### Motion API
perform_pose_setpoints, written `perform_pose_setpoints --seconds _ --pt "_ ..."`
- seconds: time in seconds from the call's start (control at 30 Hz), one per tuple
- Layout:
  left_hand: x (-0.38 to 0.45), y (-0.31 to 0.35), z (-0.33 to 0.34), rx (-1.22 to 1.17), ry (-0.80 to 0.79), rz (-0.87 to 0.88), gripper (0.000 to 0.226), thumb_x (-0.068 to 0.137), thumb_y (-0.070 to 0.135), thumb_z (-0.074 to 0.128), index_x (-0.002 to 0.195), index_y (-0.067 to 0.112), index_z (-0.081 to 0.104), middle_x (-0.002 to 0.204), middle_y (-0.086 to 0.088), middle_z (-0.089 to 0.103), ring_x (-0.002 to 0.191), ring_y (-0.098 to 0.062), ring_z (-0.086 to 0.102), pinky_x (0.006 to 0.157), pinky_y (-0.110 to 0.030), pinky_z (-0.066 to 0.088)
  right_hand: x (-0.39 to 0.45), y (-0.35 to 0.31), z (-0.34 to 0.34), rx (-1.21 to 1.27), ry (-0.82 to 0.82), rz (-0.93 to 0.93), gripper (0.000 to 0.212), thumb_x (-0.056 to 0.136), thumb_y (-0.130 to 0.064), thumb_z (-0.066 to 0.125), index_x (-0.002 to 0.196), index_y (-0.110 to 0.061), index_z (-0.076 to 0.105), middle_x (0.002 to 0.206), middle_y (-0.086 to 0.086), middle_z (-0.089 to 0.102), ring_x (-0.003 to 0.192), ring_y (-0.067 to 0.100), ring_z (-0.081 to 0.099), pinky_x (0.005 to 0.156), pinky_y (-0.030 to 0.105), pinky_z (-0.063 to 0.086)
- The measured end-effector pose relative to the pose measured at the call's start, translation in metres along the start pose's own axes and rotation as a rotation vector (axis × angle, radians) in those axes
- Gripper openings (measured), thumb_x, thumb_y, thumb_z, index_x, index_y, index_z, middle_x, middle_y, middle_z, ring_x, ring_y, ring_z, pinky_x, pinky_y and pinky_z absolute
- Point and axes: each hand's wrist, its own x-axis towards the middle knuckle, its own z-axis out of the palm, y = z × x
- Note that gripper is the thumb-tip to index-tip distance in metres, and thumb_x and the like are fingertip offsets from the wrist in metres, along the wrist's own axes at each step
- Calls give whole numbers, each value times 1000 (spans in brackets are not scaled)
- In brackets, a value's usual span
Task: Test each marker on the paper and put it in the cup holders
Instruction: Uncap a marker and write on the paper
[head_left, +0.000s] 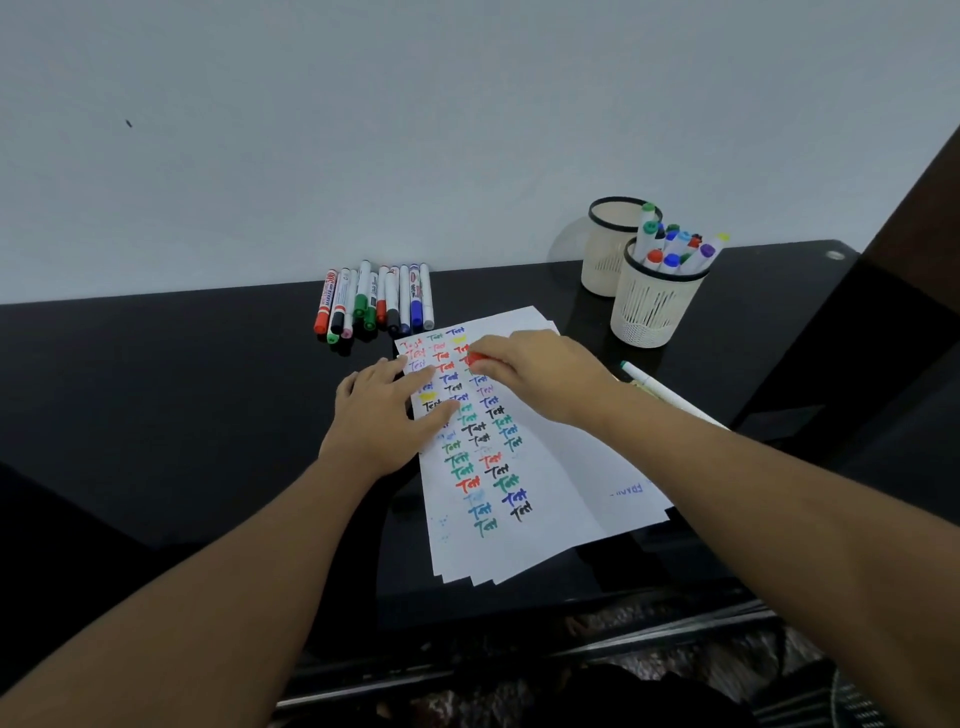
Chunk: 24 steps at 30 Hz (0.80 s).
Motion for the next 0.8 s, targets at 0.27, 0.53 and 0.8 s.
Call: perform_pose_setpoints --seconds 0.27,0.53,0.8 --pt "-8 3 -4 -90 230 206 58 92 52 65 142 22 58 125 2 65 120 -20 52 105 -43 42 0 -6 17 -11 -66 61 37 112 -43 30 141 -25 43 114 4 66 97 18 62 85 42 55" --pt "-10 0 1 -53 333 364 45 95 38 67 136 21 63 115 -1 67 110 -22 56 94 -40 47 -3 -15 19 -208 -54 8 46 108 -59 21 140 -38 48 113 -1 71 91 20 65 77 41 57" --pt "-7 -4 3 -23 339 417 33 97 30 68 129 19 69 114 0 68 106 -22 57 89 -40 49 -5 -20 21 -166 -87 22 52 105 -64 25 143 -39 47 112 -1 71 79 14 54 66 31 44"
